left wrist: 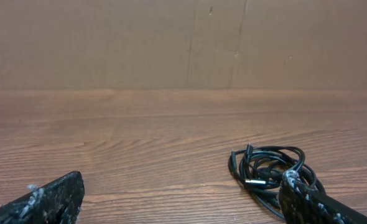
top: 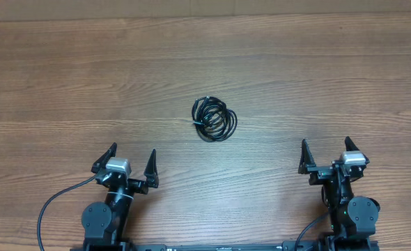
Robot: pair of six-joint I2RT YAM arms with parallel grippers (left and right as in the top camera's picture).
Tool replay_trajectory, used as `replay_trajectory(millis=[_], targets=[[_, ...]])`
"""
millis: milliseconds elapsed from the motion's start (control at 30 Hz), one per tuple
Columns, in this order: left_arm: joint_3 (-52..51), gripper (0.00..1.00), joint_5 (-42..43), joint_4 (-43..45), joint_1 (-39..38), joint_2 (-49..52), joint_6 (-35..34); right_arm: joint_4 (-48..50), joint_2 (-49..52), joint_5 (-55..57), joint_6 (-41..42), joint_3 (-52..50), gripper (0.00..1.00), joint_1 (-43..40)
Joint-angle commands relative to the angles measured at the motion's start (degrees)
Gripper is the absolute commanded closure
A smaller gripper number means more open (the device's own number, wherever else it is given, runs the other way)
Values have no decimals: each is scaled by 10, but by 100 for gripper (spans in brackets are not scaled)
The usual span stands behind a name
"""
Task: Untangle cables
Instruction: 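Raise the left gripper and move it toward the black cable bundle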
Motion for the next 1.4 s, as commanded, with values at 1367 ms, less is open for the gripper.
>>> replay_trajectory(millis=[1367], targets=[[30,0,-18,181,6,-6,-125,3,-7,3,-1,-6,0,15]])
